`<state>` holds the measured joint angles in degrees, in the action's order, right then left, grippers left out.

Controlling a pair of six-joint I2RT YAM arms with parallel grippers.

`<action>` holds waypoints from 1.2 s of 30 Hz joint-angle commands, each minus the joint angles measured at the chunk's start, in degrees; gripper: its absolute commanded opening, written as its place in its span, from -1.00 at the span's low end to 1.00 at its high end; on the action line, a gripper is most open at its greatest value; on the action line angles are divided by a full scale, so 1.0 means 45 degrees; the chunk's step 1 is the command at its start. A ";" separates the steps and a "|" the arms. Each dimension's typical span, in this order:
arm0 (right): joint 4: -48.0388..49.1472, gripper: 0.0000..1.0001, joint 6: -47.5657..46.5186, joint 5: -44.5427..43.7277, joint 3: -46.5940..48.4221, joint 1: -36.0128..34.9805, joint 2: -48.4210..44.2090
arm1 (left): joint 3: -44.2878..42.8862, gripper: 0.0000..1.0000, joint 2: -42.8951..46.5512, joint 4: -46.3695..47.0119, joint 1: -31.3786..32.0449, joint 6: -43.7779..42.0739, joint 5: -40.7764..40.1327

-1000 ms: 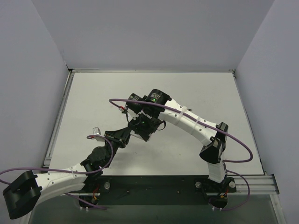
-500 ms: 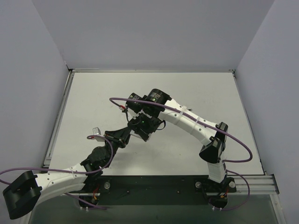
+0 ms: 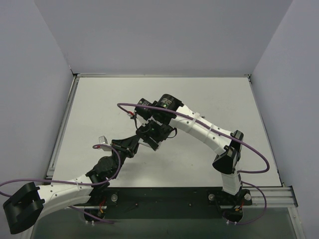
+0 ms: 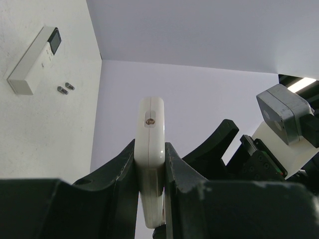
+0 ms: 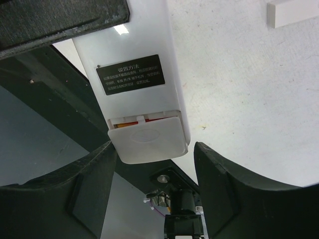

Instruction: Load the batteries into the remote control

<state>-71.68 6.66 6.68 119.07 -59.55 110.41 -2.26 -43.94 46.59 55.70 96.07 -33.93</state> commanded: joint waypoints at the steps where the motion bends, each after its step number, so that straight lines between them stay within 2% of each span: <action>1: -0.0478 0.20 0.0103 -0.0664 0.0357 0.0264 -0.0043 | 0.1303 -1.00 0.0175 0.1483 0.0005 0.0564 0.0334; 17: 0.0362 0.49 0.0181 0.0450 -0.0014 0.0499 -0.0512 | 0.1440 -1.00 0.0293 0.1366 0.0005 0.0799 0.0197; 28: 0.0967 0.56 0.0532 0.0743 -0.0385 0.0655 -0.1058 | 0.1499 -1.00 0.0565 0.1132 0.0005 0.0897 0.0002; 36: 0.2295 0.65 0.0825 0.0938 -0.1203 0.0791 -0.2015 | 0.1577 -1.00 0.0722 0.0956 0.0005 0.0975 -0.0115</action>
<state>-64.07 8.75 11.11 115.48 -56.99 106.17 -2.26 -41.34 47.31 55.70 99.46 -34.06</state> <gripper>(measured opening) 0.811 0.303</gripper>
